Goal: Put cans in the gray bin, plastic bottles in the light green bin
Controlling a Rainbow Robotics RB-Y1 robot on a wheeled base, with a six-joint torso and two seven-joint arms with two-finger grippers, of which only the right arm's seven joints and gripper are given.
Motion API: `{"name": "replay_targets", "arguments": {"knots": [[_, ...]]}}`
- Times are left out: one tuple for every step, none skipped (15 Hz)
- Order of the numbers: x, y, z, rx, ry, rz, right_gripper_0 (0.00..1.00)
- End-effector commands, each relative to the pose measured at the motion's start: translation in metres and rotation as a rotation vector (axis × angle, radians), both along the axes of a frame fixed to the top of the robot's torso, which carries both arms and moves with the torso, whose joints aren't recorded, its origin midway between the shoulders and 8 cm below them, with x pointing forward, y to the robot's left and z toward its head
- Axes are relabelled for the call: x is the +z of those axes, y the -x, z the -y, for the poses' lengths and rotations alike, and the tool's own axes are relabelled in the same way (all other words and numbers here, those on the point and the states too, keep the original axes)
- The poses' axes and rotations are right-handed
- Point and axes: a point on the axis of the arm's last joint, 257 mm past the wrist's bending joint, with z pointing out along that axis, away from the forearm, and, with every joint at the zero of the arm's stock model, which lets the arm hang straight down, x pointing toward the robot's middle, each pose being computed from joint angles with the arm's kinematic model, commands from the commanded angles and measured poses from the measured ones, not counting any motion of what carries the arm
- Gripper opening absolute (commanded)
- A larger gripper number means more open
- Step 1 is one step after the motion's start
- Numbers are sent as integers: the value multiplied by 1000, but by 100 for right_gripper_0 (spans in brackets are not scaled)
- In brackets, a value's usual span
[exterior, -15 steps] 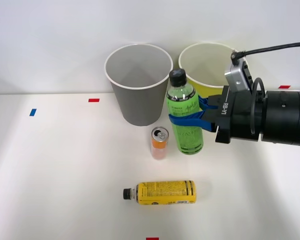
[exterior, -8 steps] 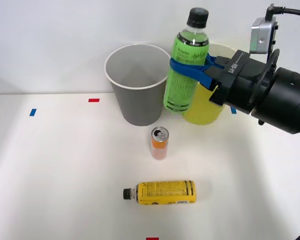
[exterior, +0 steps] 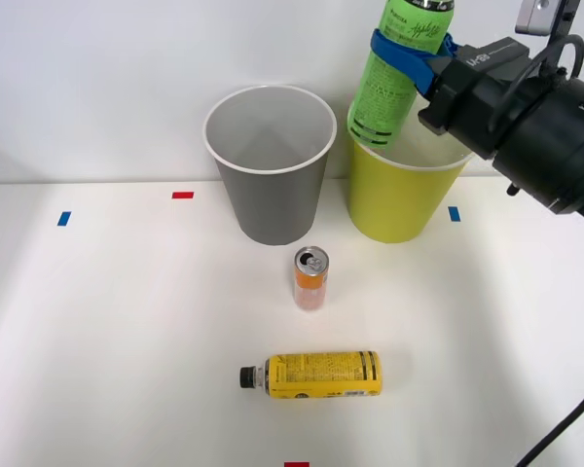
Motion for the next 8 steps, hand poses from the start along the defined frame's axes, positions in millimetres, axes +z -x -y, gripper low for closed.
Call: {"name": "replay_targets", "arguments": {"knots": [[14,-24,26,-132,-48,-30,0],[11,-28,32,-159,-50,-42,0],[9,-32,37,-184,-47,-51,0],[6,-34,39,-198,-52,-64,0],[4,-36,39,-207,-52,-74,0],[1,-38,40,-222,-51,-84,0],[-3,-41,38,-234,-48,-97,0],[-7,-44,38,-249,-44,-112,0]]}}
